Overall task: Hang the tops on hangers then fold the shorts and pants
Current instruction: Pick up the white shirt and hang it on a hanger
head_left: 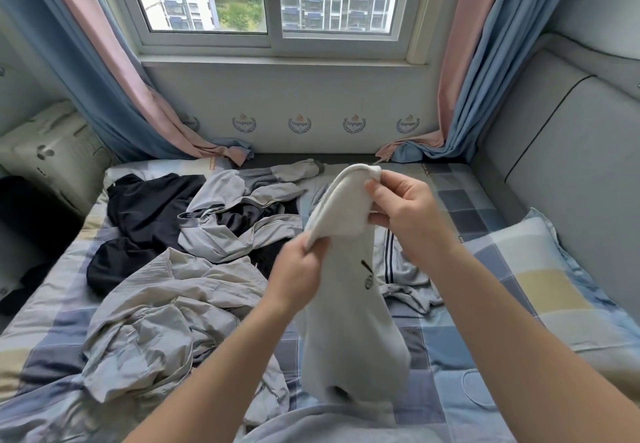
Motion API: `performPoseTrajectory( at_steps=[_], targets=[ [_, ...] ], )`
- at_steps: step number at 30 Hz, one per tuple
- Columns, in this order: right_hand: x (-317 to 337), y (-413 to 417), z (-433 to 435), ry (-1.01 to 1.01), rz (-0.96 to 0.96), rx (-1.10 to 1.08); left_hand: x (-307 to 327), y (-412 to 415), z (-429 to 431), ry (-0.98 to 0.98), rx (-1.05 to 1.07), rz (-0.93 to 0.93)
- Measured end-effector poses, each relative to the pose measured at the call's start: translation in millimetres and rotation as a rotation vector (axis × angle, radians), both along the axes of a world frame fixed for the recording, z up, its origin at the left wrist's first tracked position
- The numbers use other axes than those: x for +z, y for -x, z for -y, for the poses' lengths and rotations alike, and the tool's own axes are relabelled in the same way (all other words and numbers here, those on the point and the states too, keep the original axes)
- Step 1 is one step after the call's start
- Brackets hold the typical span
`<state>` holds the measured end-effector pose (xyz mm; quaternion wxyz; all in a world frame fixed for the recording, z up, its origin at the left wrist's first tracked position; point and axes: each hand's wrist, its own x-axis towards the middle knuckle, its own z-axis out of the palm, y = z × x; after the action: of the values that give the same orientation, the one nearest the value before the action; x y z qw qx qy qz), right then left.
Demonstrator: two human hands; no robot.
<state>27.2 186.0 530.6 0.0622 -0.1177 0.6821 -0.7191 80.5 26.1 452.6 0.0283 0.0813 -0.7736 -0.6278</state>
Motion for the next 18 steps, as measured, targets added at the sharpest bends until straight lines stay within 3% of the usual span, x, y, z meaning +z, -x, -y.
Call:
performPoseTrajectory(
  at_steps=[6, 10, 14, 18],
  targets=[
    [-26, -13, -13, -0.128, -0.01, 0.066, 22, 5, 36, -0.353, 0.25, 0.059],
    [-64, -30, -2, -0.421, 0.127, 0.243, 44, 4, 44, -0.586, 0.338, 0.067],
    [-101, -46, 16, -0.551, 0.245, 0.334, 62, -2, 45, -0.638, 0.264, -0.027],
    [-126, -52, 19, -0.43, 0.281, 0.265, 69, -5, 52, -0.642, 0.259, -0.066]
  ],
)
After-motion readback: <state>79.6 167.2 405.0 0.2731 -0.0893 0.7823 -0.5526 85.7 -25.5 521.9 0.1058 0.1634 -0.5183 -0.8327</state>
